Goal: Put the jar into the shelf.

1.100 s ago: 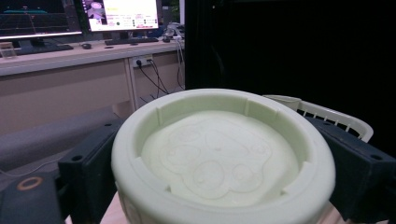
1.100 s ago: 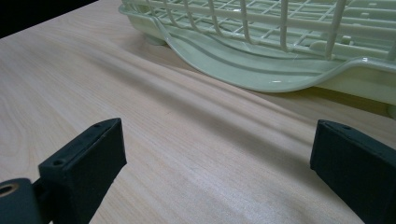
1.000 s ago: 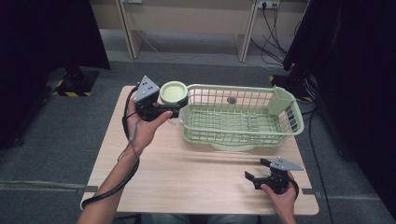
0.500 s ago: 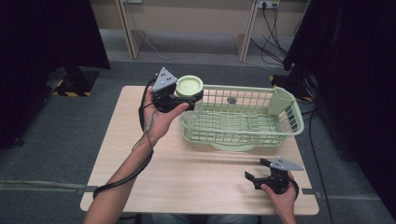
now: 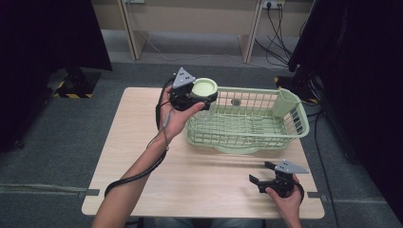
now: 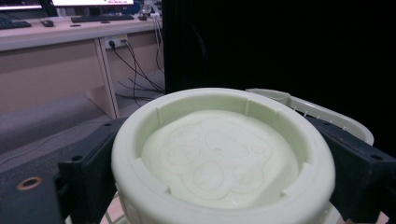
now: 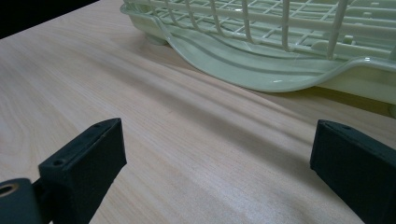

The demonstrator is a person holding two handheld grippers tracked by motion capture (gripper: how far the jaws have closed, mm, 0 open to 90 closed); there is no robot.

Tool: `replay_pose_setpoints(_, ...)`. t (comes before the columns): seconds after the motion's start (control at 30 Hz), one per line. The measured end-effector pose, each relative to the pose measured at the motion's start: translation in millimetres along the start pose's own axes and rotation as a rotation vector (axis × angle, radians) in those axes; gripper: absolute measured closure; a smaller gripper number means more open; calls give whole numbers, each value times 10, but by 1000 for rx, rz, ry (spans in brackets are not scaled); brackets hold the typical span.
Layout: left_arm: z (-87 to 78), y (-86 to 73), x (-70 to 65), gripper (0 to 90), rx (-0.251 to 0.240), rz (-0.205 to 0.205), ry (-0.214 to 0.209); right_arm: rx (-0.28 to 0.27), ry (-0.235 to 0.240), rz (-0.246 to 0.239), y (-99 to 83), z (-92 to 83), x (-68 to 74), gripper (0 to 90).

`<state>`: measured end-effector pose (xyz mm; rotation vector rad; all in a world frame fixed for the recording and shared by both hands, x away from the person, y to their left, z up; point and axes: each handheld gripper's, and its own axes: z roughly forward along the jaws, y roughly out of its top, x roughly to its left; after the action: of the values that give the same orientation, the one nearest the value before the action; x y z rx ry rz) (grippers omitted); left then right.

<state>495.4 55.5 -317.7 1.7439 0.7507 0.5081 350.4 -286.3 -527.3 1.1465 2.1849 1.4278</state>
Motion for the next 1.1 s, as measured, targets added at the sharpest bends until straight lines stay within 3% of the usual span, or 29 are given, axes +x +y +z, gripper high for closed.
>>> replay_pose_setpoints(0.03,118,-23,4,112,29,-9,-2,0,0,0,0,0,0,38)
replay_pose_setpoints(0.1,118,-23,4,112,29,-9,-2,-1,1,2,0,-1,-1,38)
replay_pose_setpoints(0.13,237,-49,22,112,65,-15,-2,-1,1,2,0,-1,-1,38)
replay_pose_setpoints(0.2,237,-49,22,112,65,-15,-2,-1,2,0,0,-1,-1,38)
replay_pose_setpoints(0.3,439,-108,63,112,138,-31,7,-2,3,2,-1,-2,-1,38)
replay_pose_setpoints(0.37,439,-108,63,112,138,-31,7,-1,4,3,-1,-1,-3,38)
replay_pose_setpoints(0.4,527,-131,82,112,175,-44,14,-1,4,3,-1,-1,-3,38)
replay_pose_setpoints(0.77,783,-218,114,112,319,-78,49,-2,6,0,-1,-2,-2,38)
replay_pose_setpoints(1.1,994,-257,97,112,400,-93,74,-4,7,-3,-2,-3,-1,38)
